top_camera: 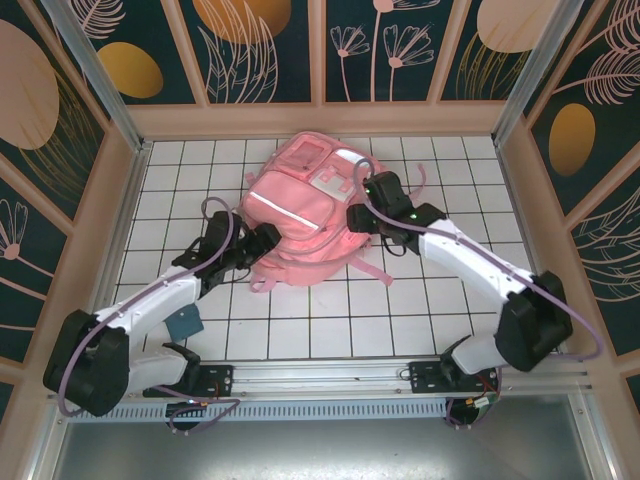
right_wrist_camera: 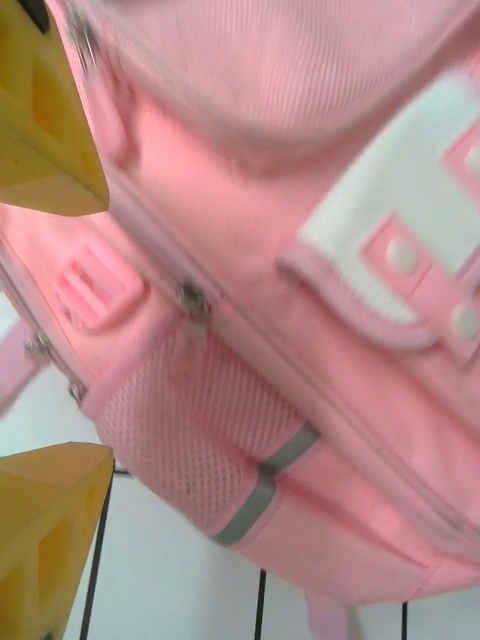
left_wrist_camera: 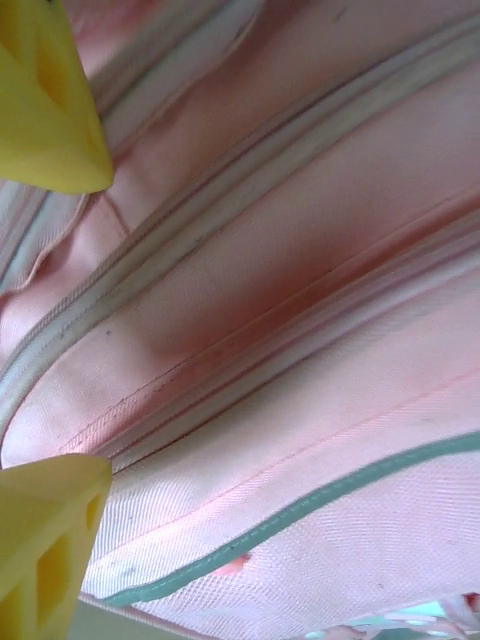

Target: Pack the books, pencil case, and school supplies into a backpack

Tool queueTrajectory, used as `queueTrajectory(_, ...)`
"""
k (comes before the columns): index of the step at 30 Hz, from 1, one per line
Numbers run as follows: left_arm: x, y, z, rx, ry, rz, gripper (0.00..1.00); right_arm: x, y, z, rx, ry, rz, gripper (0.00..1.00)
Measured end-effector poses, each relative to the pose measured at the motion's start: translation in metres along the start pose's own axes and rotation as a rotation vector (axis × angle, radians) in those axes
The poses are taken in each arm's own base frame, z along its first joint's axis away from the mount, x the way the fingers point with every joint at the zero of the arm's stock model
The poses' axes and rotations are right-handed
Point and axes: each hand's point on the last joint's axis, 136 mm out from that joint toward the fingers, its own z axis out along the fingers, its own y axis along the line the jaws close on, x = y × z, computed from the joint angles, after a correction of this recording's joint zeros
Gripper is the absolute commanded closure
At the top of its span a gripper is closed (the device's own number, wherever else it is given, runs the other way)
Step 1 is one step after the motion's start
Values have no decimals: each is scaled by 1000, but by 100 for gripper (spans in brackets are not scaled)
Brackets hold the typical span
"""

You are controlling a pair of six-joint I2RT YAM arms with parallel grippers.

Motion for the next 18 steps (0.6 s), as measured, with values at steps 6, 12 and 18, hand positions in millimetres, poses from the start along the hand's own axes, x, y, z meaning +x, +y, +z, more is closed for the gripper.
queueTrajectory(6, -36, 10, -28, -78, -147, 31, 11, 6, 33, -13, -159, -20, -56, 22)
queueTrajectory(12, -59, 25, -43, -128, -226, 22, 9, 38, 74, 7, -227, 66, -163, 20)
queueTrajectory(18, -62, 32, -43, -147, -230, 19, 8, 50, 86, 34, -225, 134, -199, 22)
